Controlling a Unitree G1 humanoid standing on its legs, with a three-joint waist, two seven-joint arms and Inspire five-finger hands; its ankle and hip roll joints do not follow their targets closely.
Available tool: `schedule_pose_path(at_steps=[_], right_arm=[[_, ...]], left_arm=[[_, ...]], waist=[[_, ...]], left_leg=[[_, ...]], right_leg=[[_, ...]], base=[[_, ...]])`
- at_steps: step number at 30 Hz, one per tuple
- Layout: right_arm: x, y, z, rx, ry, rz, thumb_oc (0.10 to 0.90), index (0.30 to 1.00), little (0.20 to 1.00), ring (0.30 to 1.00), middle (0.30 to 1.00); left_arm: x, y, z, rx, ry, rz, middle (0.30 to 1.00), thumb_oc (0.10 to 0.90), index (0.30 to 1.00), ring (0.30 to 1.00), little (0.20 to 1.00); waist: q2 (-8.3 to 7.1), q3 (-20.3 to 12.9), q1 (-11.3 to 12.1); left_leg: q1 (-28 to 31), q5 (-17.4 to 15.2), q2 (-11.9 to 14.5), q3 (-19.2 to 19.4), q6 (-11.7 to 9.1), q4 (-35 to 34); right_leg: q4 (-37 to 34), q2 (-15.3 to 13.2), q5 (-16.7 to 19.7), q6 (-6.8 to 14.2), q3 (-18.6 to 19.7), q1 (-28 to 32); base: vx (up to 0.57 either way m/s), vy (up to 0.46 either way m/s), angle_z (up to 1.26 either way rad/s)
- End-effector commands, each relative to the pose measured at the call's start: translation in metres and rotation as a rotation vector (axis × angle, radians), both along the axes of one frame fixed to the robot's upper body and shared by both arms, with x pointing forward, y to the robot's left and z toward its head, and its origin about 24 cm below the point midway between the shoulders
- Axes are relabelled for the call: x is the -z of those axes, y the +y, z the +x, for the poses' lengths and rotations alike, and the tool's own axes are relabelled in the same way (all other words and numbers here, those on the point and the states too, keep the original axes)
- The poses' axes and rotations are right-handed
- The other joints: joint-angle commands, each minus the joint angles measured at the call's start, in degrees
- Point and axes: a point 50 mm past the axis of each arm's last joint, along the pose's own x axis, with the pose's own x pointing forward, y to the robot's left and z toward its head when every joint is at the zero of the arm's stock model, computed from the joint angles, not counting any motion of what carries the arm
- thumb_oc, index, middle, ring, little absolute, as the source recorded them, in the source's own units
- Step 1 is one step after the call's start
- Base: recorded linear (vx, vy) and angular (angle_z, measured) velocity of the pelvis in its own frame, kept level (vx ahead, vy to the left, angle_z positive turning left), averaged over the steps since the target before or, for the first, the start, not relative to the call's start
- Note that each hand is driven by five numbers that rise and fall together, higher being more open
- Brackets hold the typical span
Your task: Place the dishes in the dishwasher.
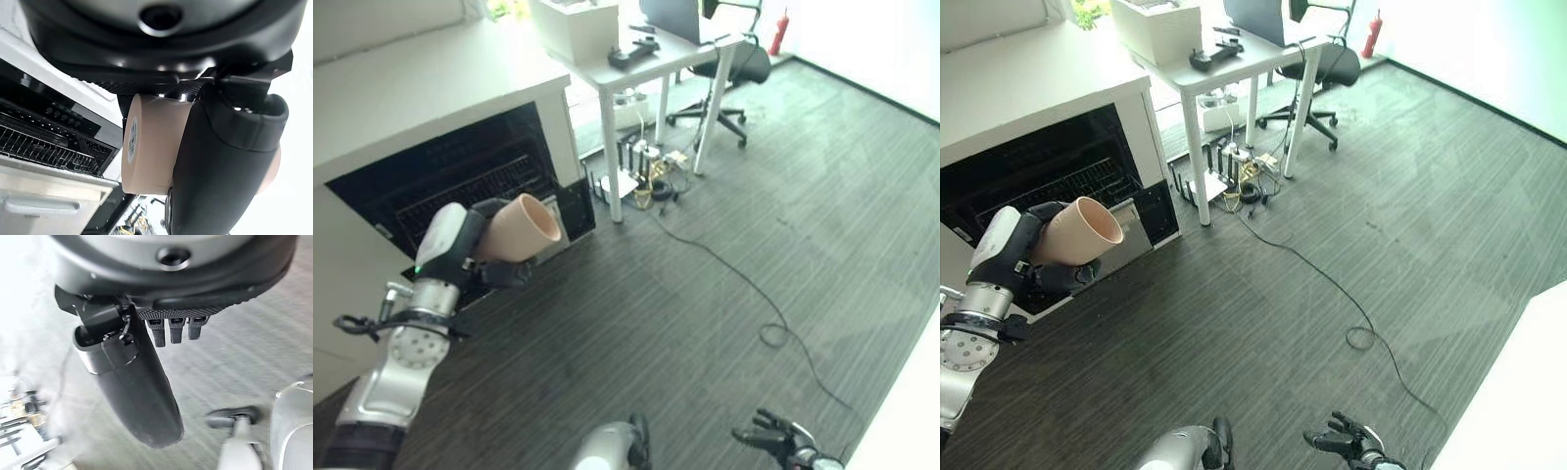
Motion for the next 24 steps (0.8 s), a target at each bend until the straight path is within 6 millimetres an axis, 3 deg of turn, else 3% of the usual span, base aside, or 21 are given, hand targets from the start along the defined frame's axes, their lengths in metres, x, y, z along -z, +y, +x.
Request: schedule_pose_path(at_steps=[1,2,3,6,10,12,15,19,22,24], right_arm=[[-0.004,-0.006,-0.002,-0.014,-0.032,-0.009,0.8,0.9,0.9,0.9,0.9],[-0.004,-0.004,-0.003,-0.005,-0.034,-0.005,0.8,0.9,0.9,0.9,0.9],[-0.003,-0.002,-0.004,0.012,-0.034,0.003,0.8,0.9,0.9,0.9,0.9],[0.0,-0.004,-0.012,0.038,-0.015,0.008,0.8,0.9,0.9,0.9,0.9],[0.005,-0.01,-0.023,0.064,0.04,-0.007,0.8,0.9,0.9,0.9,0.9],[0.006,-0.012,-0.027,0.076,0.06,-0.011,0.8,0.9,0.9,0.9,0.9],[0.009,-0.013,-0.035,0.079,0.101,-0.011,0.8,0.9,0.9,0.9,0.9],[0.006,-0.016,-0.027,0.059,0.09,-0.016,0.8,0.9,0.9,0.9,0.9],[0.001,-0.022,-0.021,0.086,0.06,-0.02,0.8,0.9,0.9,0.9,0.9],[-0.003,-0.033,-0.02,0.107,0.028,-0.03,0.8,0.9,0.9,0.9,0.9]], left_arm=[[-0.068,0.003,0.001,0.011,-0.296,0.061,0.3,0.4,0.3,0.3,0.3],[-0.069,0.003,0.002,0.019,-0.303,0.073,0.3,0.4,0.3,0.3,0.3],[-0.068,0.0,0.003,0.028,-0.31,0.084,0.3,0.4,0.3,0.3,0.3],[-0.068,-0.006,0.006,0.047,-0.319,0.095,0.3,0.4,0.3,0.3,0.3],[-0.07,-0.011,0.008,0.063,-0.314,0.091,0.3,0.4,0.3,0.3,0.3],[-0.072,-0.011,0.008,0.069,-0.309,0.088,0.3,0.4,0.3,0.3,0.3],[-0.079,-0.011,0.009,0.071,-0.293,0.087,0.3,0.4,0.3,0.3,0.3],[-0.078,-0.011,0.008,0.046,-0.281,0.091,0.3,0.4,0.3,0.3,0.3],[-0.084,-0.012,0.007,0.046,-0.296,0.086,0.3,0.4,0.3,0.3,0.3],[-0.098,-0.012,0.006,0.08,-0.324,0.084,0.3,0.4,0.3,0.3,0.3]], waist=[[7.06,-2.5,-3.0],[7.11,-1.7,-3.9],[6.64,-1.0,-4.7],[5.1,-0.3,-6.6],[3.74,-0.5,-7.8],[3.59,-1.0,-7.7],[2.79,-2.5,-6.7],[2.39,-3.4,-5.8],[2.52,-3.5,-5.5],[3.05,-2.9,-5.6]], left_leg=[[5.9,1.8,-0.1,-8.3,-4.6,-9.5],[7.0,1.3,0.0,-9.1,-5.0,-9.5],[7.9,0.8,-0.3,-10.5,-5.3,-9.5],[10.7,-2.5,-1.8,-14.5,-5.9,-9.5],[13.9,-5.7,-3.9,-19.8,-6.5,-9.5],[14.2,-5.9,-3.7,-20.5,-6.8,-9.5],[14.6,-5.7,-2.2,-21.0,-8.0,-9.5],[15.0,-4.6,1.6,-20.2,-11.0,-9.5],[13.8,-2.6,4.4,-18.1,-12.9,-9.5],[11.7,1.1,7.7,-14.1,-14.8,-9.5]], right_leg=[[-18.2,-0.4,9.6,-6.0,-10.3,-1.4],[-21.7,-0.1,7.9,-6.5,-9.9,-2.3],[-28.4,-0.4,8.7,-6.4,-9.2,-2.1],[-46.1,-2.6,15.9,-4.6,-6.1,-4.0],[-46.8,-5.4,16.2,-2.5,1.8,-9.0],[-46.8,-5.2,14.6,-2.3,2.7,-8.2],[-46.8,-5.5,11.1,-2.1,1.0,-5.2],[-46.8,-4.3,7.6,-4.0,-3.0,-2.5],[-46.8,-4.1,5.7,-5.4,-6.4,-1.0],[-46.8,-4.5,4.2,-6.9,-10.4,0.4]], base=[[0.18,-0.037,0.2],[0.17,-0.181,0.2],[0.2,-0.249,0.27],[0.25,-0.247,0.88],[0.34,-0.213,1.09],[0.24,-0.157,0.61],[0.33,-0.28,0.71],[0.25,-0.264,0.61],[0.1,-0.192,0.41],[0.04,-0.2,0.97]])
